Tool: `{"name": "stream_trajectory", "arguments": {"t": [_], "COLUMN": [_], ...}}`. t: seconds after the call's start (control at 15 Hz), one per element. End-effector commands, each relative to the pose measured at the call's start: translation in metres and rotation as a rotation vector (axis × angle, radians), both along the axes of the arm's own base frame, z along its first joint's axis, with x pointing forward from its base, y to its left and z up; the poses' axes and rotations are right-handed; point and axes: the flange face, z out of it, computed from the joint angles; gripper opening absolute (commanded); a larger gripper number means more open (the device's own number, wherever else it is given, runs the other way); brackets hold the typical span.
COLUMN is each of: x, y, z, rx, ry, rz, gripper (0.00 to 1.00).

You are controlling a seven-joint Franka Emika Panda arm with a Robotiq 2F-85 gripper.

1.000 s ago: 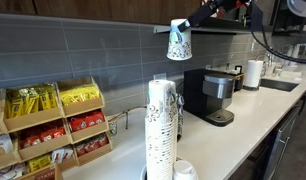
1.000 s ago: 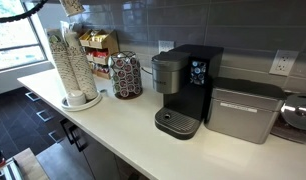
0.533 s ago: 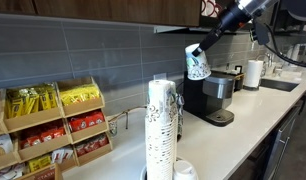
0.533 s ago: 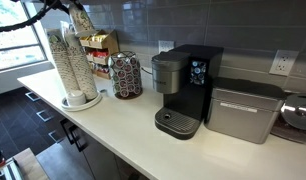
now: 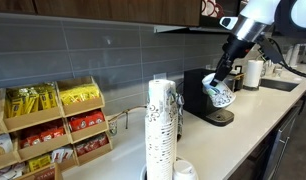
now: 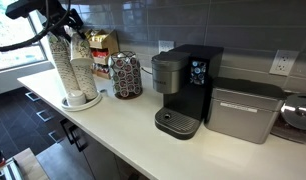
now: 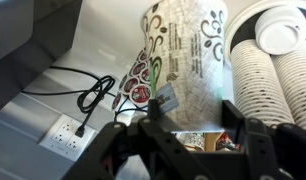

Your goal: Put the cup on the table

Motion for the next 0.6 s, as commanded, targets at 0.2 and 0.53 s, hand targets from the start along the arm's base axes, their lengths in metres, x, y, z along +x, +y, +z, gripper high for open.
{"name": "stream_trajectory", "arguments": {"t": [0.2,0.53], "x": [0.001,0.005], "y": [-0.003,0.0], "z": [-0.001,-0.013], "rx": [-0.007,-0.058], "ry": [0.004,0.048], "rz": [-0.008,-0.017], "gripper": [0.63,0.38]}}
